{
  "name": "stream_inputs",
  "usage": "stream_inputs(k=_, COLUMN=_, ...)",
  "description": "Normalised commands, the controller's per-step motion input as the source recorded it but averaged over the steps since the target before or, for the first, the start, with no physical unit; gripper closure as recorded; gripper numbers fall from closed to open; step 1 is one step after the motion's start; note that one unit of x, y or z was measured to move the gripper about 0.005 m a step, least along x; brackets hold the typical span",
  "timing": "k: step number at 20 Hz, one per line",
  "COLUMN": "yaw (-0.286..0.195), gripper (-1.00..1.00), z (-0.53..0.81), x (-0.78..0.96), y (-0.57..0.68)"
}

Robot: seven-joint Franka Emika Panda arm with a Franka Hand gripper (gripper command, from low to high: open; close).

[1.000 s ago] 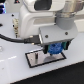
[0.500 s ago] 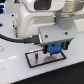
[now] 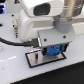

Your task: Insert the blue gear onto the right peg, followed by the red gear

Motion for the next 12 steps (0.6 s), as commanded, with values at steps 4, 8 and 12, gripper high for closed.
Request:
stream_inputs(k=4, yaw=0.0, gripper=1.0, z=-0.18, x=0.02, y=0.0)
stream_inputs(k=8, yaw=0.0, gripper=1.0, z=-0.2, x=0.03, y=0.01)
stream_inputs(k=12, yaw=0.0, gripper=1.0, z=-0.22, x=0.13, y=0.01)
